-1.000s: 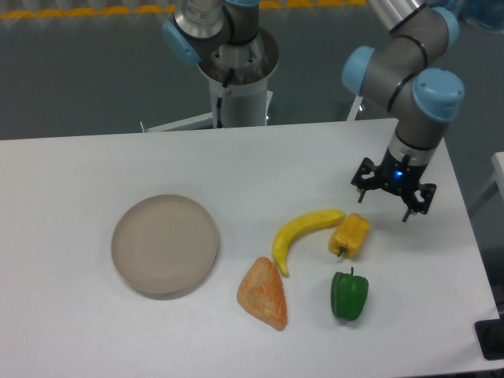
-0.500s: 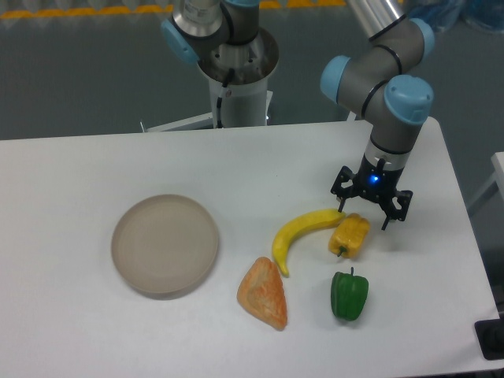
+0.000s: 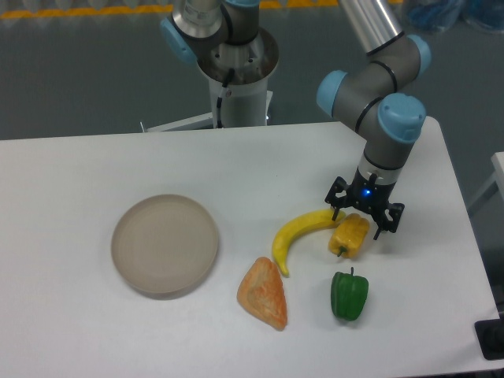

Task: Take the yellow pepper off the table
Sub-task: 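Lower the open gripper around the yellow pepper beside the banana, then close the gripper on the yellow pepper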

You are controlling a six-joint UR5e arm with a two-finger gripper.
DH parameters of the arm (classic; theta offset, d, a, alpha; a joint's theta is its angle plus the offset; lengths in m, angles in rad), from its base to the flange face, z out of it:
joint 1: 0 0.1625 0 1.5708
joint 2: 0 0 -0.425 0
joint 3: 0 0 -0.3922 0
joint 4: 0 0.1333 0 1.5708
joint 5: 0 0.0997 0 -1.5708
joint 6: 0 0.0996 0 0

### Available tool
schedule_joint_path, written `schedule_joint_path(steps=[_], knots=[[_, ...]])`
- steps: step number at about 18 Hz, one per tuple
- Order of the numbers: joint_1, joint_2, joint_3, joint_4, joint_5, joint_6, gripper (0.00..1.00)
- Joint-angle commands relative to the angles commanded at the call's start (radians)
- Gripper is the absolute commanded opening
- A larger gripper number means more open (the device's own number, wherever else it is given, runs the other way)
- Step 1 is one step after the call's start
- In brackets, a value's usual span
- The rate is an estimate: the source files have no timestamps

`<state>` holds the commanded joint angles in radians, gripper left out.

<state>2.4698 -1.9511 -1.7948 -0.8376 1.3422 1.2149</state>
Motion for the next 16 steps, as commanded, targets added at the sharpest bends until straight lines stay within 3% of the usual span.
schedule_joint_path(steps=[1, 3, 4, 5, 13, 16], knots=[[-0.003, -0.002, 0.003, 0.0, 0.0, 0.001, 0.98], [-0.002, -0.002, 0.006, -0.002, 0.0, 0.005, 0.58], [-0.003, -0.002, 0.012, -0.002, 0.0, 0.006, 0.44], [-0.003, -0.002, 0.017, -0.002, 0.0, 0.006, 0.39], [0.001, 0.004, 0.041, -0.008, -0.002, 0.008, 0.33], [-0.003, 0.015, 0.092, -0.017, 0.029, 0.011, 0.33]])
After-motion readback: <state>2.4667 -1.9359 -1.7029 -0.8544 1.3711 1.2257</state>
